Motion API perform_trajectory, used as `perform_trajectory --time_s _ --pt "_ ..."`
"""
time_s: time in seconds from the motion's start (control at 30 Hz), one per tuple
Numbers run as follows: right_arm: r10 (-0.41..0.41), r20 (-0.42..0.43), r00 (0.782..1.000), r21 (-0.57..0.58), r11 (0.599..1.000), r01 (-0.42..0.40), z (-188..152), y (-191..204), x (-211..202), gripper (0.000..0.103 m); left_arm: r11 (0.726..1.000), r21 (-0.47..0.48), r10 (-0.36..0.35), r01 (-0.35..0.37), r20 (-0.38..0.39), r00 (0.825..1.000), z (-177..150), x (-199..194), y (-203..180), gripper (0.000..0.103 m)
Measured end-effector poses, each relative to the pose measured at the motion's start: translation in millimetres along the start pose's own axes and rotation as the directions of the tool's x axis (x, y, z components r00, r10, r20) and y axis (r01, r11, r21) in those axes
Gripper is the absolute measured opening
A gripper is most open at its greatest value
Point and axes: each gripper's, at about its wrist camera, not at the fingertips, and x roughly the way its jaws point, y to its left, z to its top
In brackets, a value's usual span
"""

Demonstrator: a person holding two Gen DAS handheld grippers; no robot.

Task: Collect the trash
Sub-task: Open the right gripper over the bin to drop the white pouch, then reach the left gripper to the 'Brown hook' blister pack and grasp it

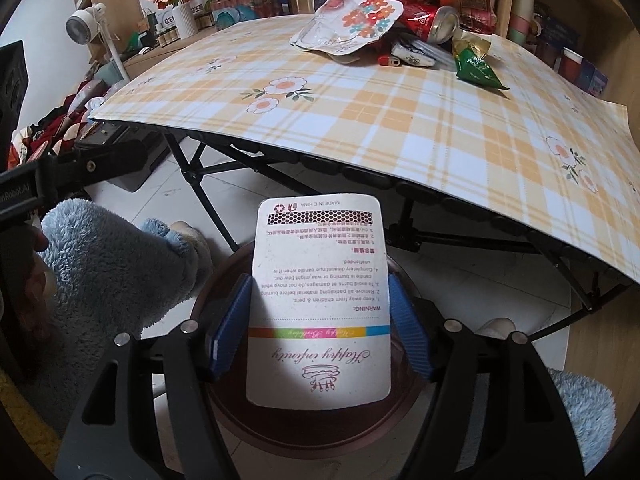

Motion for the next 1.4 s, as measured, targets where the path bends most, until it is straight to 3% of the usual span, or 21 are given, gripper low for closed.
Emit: perform_trajectory --time_s 0.1,0.23,0.6,0.77,1.0,1.2,1.4 --pt "-0.003 0.013 1.0 -0.003 1.0 0.003 0.0 0.6 -2.8 0.091 1.0 -0.003 0.002 -0.002 -0.002 1.0 -0.8 -0.3 0.2 0.094" --pt "-0.014 0.015 1.0 -0.008 1.0 0.015 0.7 1.0 -3.5 0.097 1.0 -0.015 0.009 -0.009 -0.004 1.0 0.2 0.0 2.4 0.094" --pt "-0.07 0.025 0.997 0.057 0.996 0.069 12.0 -15.4 -13.1 0.097 0.999 0.019 0.049 -0.049 -0.006 0.999 12.5 0.3 -1.8 0.097" --pt "-0.155 0.064 0.986 0.096 0.984 0.148 30.7 -32.5 -30.3 0.097 0.996 0.065 0.063 -0.068 0.063 0.996 37.2 -4.0 -8.4 0.097" --pt "-0.156 0.126 0.98 0.179 0.975 0.133 56.4 -67.6 -53.9 0.097 0.993 0.098 0.051 -0.063 0.125 0.991 74.7 -9.9 -16.6 0.097" --pt "-0.196 0.164 0.967 0.222 0.962 0.157 75.1 -91.7 -67.2 0.097 0.992 0.116 0.042 -0.053 0.097 0.994 102.8 -5.9 -22.8 0.097" --pt "-0.183 0.175 0.967 0.245 0.96 0.137 92.4 -113.7 -72.3 0.097 0.995 0.101 0.013 -0.02 0.065 0.998 125.1 2.0 -26.1 0.097"
